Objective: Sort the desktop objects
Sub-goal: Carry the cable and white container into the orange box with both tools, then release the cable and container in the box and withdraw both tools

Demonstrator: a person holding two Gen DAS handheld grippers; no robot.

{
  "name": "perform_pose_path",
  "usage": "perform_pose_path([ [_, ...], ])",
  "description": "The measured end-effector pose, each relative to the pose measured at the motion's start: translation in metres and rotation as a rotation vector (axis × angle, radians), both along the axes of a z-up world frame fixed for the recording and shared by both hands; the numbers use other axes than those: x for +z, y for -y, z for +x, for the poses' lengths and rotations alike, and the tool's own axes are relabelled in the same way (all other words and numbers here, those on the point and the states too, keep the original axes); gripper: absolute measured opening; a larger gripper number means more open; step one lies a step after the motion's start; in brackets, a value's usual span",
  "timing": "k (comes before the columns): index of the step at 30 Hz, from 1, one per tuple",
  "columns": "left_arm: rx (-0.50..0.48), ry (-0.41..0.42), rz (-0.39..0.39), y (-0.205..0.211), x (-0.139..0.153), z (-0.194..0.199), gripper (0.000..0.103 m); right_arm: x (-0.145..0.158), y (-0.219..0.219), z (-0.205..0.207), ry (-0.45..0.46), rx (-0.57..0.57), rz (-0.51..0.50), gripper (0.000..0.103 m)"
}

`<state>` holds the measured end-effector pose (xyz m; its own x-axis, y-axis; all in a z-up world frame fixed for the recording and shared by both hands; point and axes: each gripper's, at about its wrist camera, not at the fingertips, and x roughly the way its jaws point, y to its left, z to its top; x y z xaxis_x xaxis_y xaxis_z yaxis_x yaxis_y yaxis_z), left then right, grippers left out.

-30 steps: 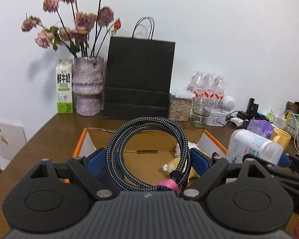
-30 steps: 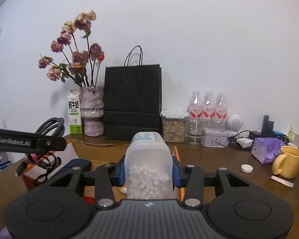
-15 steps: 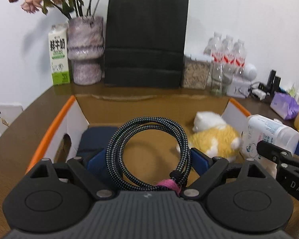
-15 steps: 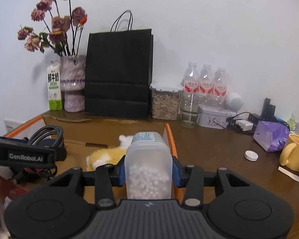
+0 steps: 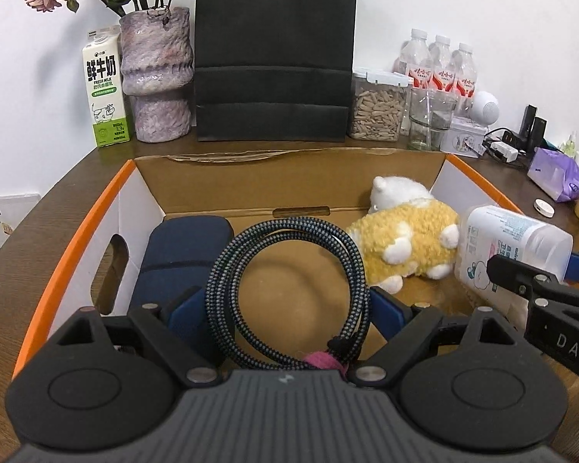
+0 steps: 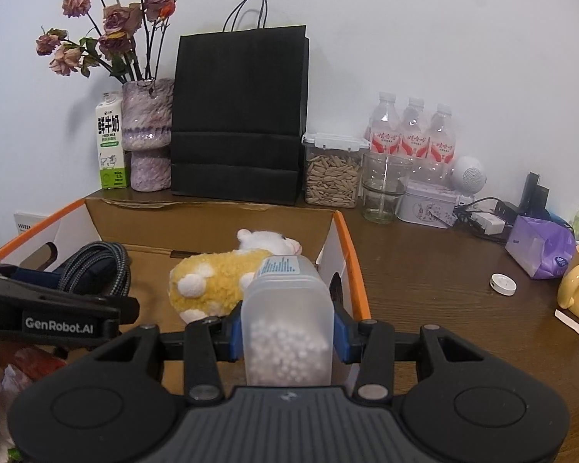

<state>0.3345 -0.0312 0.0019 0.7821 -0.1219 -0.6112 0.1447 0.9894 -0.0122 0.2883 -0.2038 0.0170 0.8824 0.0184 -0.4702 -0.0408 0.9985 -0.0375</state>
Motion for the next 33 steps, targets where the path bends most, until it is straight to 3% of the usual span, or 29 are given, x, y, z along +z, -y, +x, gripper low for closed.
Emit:
perform_pose_path([
  [3, 0.000, 0.002, 0.011, 0.001, 0.000, -0.001, 0.092, 0.000, 0.001, -0.002, 0.007, 0.007, 0.007, 0.044],
  [6, 0.011, 0.032, 0.029, 0.001, 0.003, -0.006, 0.102, 0.001, 0.000, -0.008, 0.031, 0.026, 0.014, 0.069],
  [8, 0.036, 0.083, 0.032, -0.001, 0.007, -0.013, 0.103, 0.003, 0.000, -0.013, 0.056, 0.054, 0.030, 0.085],
  [11, 0.077, 0.146, 0.018, -0.006, 0.013, -0.022, 0.103, 0.007, -0.001, -0.021, 0.096, 0.060, 0.032, 0.098],
  [25, 0.091, 0.208, 0.017, -0.007, 0.022, -0.035, 0.103, 0.015, 0.003, -0.030, 0.143, 0.043, 0.060, 0.101],
  [33, 0.101, 0.270, 0.023, -0.008, 0.041, -0.045, 0.103, 0.036, 0.000, -0.038, 0.168, 0.034, 0.060, 0.101],
])
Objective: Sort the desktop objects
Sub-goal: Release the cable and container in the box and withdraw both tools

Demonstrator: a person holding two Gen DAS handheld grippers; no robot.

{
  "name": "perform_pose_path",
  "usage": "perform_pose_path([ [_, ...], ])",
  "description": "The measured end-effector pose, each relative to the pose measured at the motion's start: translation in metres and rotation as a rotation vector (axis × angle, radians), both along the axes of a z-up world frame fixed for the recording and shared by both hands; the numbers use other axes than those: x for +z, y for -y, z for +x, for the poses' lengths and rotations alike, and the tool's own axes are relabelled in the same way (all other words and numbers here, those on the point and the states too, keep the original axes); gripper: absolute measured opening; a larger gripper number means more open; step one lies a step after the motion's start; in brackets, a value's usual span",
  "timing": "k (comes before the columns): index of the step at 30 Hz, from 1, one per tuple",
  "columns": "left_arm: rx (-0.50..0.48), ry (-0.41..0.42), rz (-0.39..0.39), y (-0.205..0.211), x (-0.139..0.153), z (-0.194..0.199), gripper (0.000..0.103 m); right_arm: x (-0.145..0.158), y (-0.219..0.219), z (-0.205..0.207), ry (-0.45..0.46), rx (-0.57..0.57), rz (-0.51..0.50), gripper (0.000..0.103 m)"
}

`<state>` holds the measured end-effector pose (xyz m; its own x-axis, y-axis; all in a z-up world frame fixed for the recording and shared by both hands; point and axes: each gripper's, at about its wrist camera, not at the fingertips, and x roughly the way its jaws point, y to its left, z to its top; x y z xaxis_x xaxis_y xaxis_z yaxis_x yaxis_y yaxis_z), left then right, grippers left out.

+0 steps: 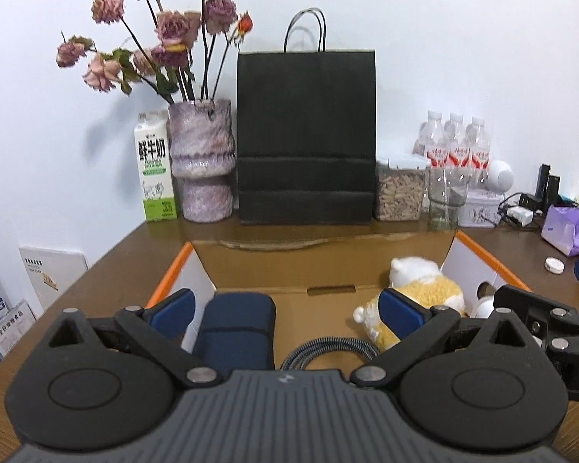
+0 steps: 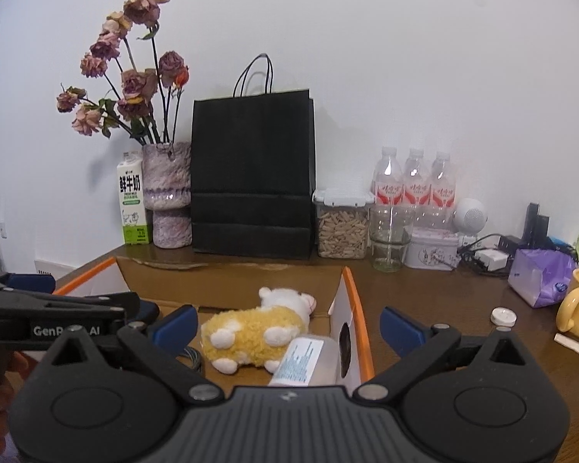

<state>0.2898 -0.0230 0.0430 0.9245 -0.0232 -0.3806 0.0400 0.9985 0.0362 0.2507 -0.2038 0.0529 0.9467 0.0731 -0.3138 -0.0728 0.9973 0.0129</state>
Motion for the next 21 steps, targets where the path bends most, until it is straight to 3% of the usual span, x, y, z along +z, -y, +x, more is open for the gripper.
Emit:
perform_pose_path([
  [12, 0.015, 0.058, 0.007, -0.012, 0.033, -0.040, 0.103, 0.037, -0.010, -0.046, 0.051, 0.006, -0.019, 0.101],
  [21, 0.015, 0.064, 0.000, -0.029, 0.037, -0.083, 0.103, 0.036, -0.015, -0.093, 0.033, 0.025, -0.027, 0.102],
])
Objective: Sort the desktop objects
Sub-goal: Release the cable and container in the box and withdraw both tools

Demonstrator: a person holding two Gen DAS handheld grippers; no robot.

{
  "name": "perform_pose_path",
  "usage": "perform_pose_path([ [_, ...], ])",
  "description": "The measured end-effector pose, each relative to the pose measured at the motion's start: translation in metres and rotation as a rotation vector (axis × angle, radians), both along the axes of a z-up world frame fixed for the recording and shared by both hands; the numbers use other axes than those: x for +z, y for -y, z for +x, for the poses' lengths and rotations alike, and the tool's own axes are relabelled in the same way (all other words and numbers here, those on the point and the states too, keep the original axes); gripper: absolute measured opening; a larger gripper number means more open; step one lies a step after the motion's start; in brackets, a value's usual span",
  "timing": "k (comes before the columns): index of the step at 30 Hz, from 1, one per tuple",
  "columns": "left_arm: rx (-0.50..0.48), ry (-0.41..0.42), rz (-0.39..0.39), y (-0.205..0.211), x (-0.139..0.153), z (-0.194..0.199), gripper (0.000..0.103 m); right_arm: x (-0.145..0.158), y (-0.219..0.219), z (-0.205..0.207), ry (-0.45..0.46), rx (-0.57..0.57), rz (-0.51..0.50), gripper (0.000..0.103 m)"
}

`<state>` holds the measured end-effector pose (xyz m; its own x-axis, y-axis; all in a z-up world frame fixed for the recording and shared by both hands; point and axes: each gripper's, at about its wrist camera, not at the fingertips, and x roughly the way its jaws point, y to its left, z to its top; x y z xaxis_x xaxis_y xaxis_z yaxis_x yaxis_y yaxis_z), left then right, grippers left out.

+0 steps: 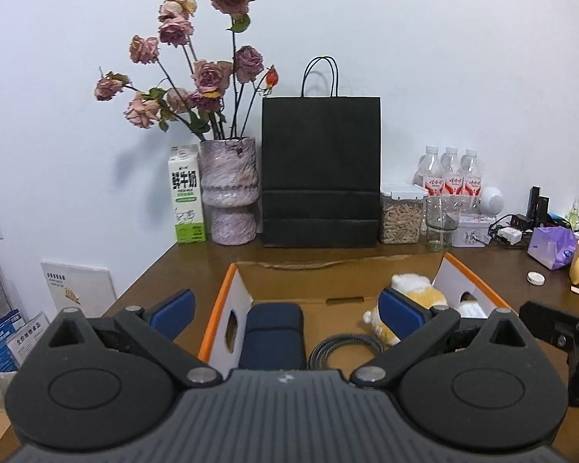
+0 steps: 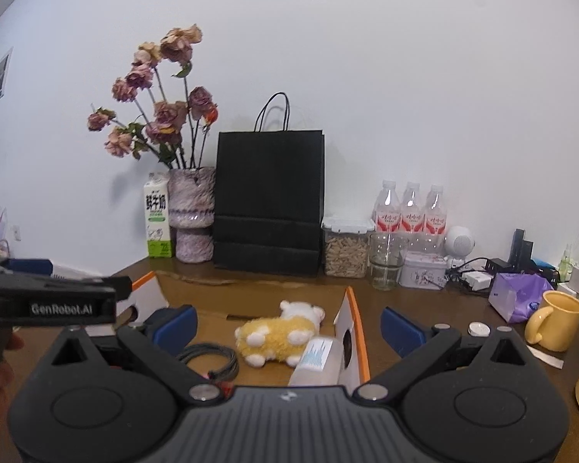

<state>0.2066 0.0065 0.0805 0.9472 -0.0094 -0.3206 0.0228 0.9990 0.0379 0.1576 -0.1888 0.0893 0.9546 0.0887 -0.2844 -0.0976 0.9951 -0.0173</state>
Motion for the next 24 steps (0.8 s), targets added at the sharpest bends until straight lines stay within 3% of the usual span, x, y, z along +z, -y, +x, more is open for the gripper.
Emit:
perform_pose_path([
  [11, 0.026, -0.021, 0.016, -0.034, -0.021, -0.058, 0.103, -0.033, -0.006, -0.051, -0.074, 0.043, 0.003, 0.102],
  [24, 0.005, -0.183, 0.009, -0.050, -0.082, -0.113, 0.103, -0.082, -0.023, -0.099, -0.181, 0.097, -0.001, 0.102],
])
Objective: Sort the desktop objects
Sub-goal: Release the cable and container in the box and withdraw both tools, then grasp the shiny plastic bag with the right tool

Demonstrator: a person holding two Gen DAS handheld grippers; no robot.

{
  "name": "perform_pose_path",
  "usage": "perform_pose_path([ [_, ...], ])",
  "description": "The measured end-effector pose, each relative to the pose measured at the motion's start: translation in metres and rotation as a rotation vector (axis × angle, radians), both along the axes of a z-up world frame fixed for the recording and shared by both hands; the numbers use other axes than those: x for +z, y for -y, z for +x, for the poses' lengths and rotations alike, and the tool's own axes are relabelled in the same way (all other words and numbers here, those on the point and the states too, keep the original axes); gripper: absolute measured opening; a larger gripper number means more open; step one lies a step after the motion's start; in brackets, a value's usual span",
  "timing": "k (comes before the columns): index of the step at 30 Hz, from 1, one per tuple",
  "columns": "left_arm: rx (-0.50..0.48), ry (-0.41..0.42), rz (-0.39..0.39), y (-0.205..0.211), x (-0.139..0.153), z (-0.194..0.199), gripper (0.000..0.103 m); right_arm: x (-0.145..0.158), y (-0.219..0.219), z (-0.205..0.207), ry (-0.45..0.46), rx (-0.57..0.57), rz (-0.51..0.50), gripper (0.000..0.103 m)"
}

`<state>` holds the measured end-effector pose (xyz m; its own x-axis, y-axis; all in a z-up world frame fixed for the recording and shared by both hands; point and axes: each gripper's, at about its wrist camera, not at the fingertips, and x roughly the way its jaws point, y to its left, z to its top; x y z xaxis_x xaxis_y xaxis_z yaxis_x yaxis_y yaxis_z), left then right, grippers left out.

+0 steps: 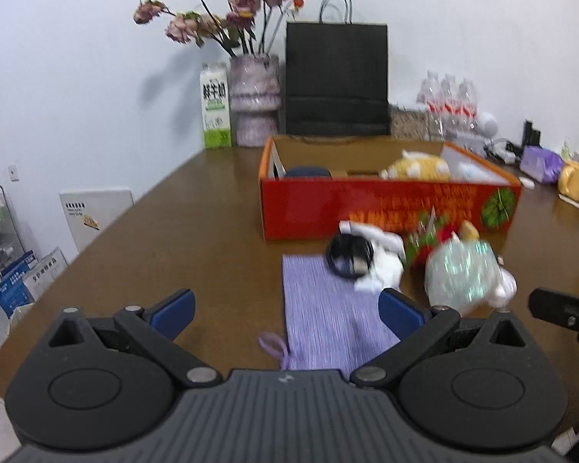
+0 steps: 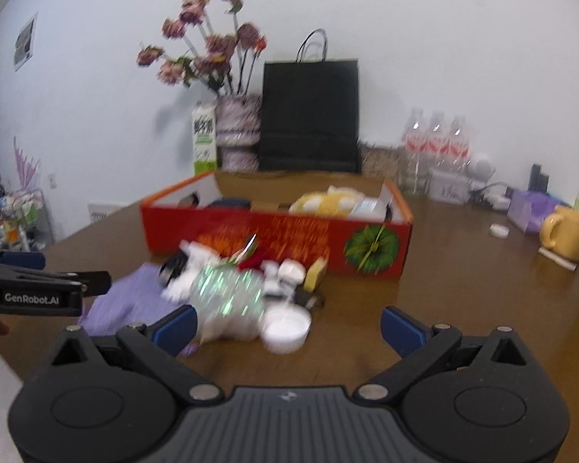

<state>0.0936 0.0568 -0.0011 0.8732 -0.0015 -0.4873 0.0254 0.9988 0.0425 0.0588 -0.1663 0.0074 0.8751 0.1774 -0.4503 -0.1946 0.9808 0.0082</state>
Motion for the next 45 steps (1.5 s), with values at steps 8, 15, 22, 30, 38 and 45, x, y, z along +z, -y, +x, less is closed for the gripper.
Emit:
perform_pose_path([
  [8, -0.005, 0.010, 0.005, 0.001, 0.000, 0.000, 0.103, -0.002, -0.009, 0.005, 0.002, 0.011, -0.018, 0.101],
  [15, 0.019, 0.003, 0.001, -0.008, -0.005, 0.006, 0.103, -0.005, -0.027, 0.025, 0.001, 0.054, -0.043, 0.096],
  [22, 0.027, 0.008, 0.004, -0.013, -0.008, 0.013, 0.103, -0.012, -0.044, 0.046, -0.027, 0.079, -0.039, 0.091],
  [30, 0.032, 0.008, -0.004, -0.013, -0.010, 0.027, 0.103, -0.016, -0.050, 0.063, -0.048, 0.077, -0.039, 0.090],
  [38, 0.024, -0.002, -0.009, -0.014, -0.012, 0.037, 0.103, -0.020, -0.045, 0.067, -0.057, 0.101, 0.016, 0.044],
  [45, -0.017, 0.015, -0.011, -0.003, -0.006, 0.052, 0.103, -0.009, -0.031, 0.059, 0.003, 0.082, 0.062, 0.043],
])
